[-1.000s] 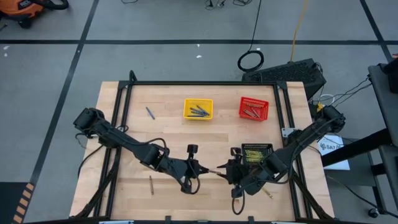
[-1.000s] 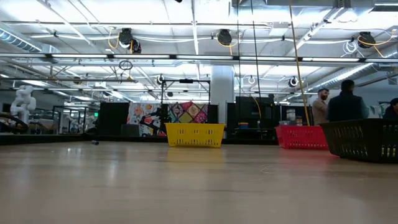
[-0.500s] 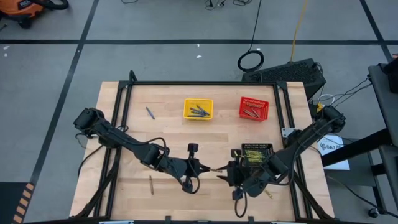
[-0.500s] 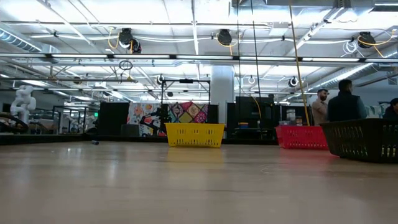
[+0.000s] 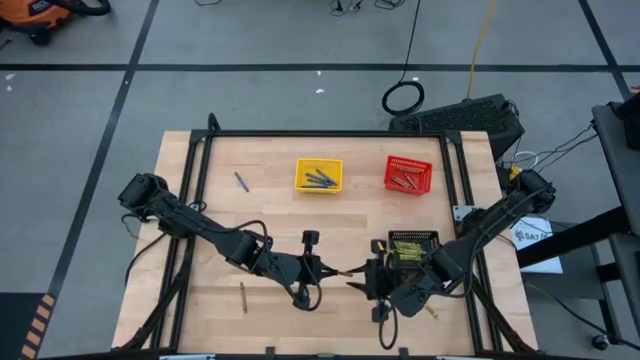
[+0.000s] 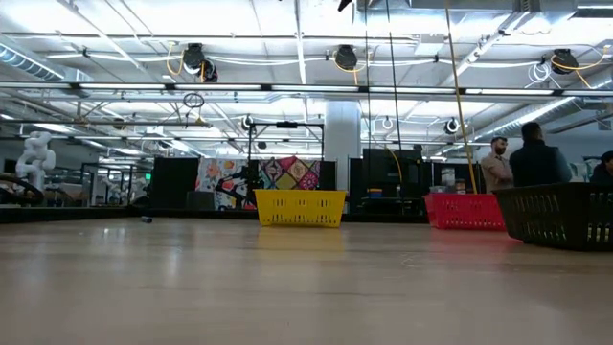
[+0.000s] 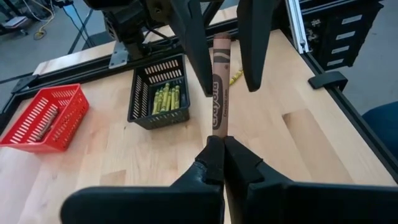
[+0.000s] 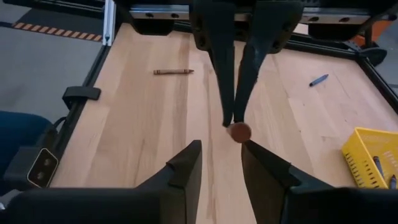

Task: Sort crayons
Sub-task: Put the brown crayon into the red bin

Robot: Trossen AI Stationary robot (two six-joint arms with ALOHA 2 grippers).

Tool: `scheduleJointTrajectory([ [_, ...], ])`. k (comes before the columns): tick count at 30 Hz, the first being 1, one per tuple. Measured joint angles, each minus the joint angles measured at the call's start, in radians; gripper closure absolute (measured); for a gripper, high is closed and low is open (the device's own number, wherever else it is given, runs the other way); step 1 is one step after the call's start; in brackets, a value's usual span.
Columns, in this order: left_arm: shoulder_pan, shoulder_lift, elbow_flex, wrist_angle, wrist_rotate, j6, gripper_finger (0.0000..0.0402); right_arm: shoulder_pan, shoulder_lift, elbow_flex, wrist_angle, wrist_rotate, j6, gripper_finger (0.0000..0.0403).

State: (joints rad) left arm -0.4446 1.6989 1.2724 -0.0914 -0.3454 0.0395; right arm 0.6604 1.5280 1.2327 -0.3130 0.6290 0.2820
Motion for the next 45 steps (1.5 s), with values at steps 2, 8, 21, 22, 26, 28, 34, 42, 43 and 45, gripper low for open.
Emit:
scheduleJointTrajectory([
  [2, 0.000, 0.000, 0.000, 0.000, 0.000, 0.001, 0.0399, -0.004, 0.000, 0.000, 0.000, 0.001, 0.003, 0.0302],
  [8, 0.000, 0.000, 0.000, 0.000, 0.000, 0.001, 0.0400, -0.012, 0.000, 0.000, -0.001, 0.002, 0.005, 0.0302],
  [21, 0.007, 0.000, 0.000, 0.005, 0.001, 0.020, 0.0401, -0.014, 0.000, 0.000, 0.050, 0.003, -0.040, 0.0302],
  [22, 0.007, 0.000, 0.000, 0.005, 0.001, 0.020, 0.0401, -0.014, 0.000, 0.000, 0.061, 0.002, -0.048, 0.0302],
  [26, 0.006, 0.000, 0.000, 0.005, 0.001, 0.020, 0.0401, -0.018, 0.000, 0.000, 0.064, 0.002, -0.056, 0.0303],
  [28, 0.006, 0.000, 0.000, 0.006, 0.001, 0.020, 0.0401, -0.024, 0.000, 0.000, 0.058, 0.002, -0.041, 0.0303],
  [34, 0.006, 0.000, 0.000, -0.003, 0.001, 0.019, 0.0401, -0.038, 0.000, 0.000, 0.046, 0.001, -0.028, 0.0303],
  [42, 0.006, 0.000, -0.001, -0.085, 0.062, -0.029, 0.0401, -0.037, 0.000, 0.000, -0.152, -0.057, 0.163, 0.0303],
  [43, 0.006, 0.000, -0.001, -0.103, 0.062, -0.031, 0.0401, -0.037, 0.000, 0.000, -0.185, -0.059, 0.188, 0.0303],
  [45, 0.006, 0.001, -0.001, -0.124, 0.062, -0.032, 0.0401, -0.037, 0.000, 0.000, -0.240, -0.099, 0.227, 0.0303],
])
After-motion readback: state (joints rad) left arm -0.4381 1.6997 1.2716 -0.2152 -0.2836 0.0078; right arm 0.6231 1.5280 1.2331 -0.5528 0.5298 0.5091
